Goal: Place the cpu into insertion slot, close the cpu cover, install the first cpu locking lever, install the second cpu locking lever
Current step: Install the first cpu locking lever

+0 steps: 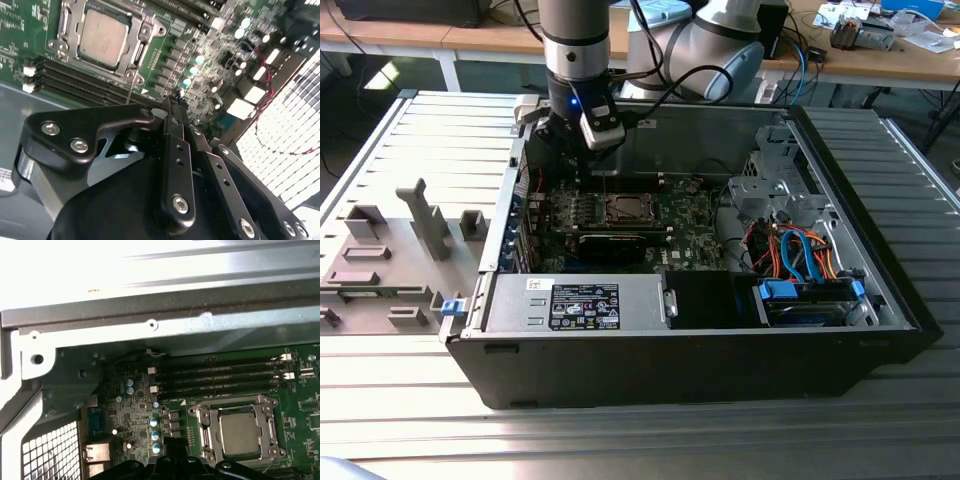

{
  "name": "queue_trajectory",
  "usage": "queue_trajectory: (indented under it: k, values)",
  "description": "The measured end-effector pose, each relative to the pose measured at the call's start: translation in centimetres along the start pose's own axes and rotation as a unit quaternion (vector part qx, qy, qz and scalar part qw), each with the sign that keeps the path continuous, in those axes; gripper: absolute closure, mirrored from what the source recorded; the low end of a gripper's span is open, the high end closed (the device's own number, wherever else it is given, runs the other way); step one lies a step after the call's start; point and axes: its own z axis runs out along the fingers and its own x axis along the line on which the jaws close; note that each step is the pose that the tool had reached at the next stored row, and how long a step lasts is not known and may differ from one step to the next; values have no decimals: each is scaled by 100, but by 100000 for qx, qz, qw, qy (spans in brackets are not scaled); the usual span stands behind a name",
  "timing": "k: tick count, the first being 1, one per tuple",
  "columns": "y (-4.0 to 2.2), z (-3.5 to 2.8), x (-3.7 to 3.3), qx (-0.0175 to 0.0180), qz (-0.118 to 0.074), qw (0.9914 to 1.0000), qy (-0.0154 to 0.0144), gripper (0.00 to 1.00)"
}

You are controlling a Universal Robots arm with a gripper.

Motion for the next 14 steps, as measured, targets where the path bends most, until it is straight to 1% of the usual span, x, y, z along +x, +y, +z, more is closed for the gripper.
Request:
queue_trajectory:
  k: [2, 4, 5, 9, 11, 14]
  values:
    - [26, 2, -1, 54, -7, 100000, -2, 89]
    - [86, 6, -13, 311, -35, 100000, -5, 89]
    - [116, 9, -21, 346, -42, 99999, 8, 89]
    - [142, 12, -34, 348, -37, 99999, 51, 89]
    - [174, 16, -35, 350, -35, 99999, 53, 89]
    - [191, 19, -78, 381, -56, 99999, 55, 89]
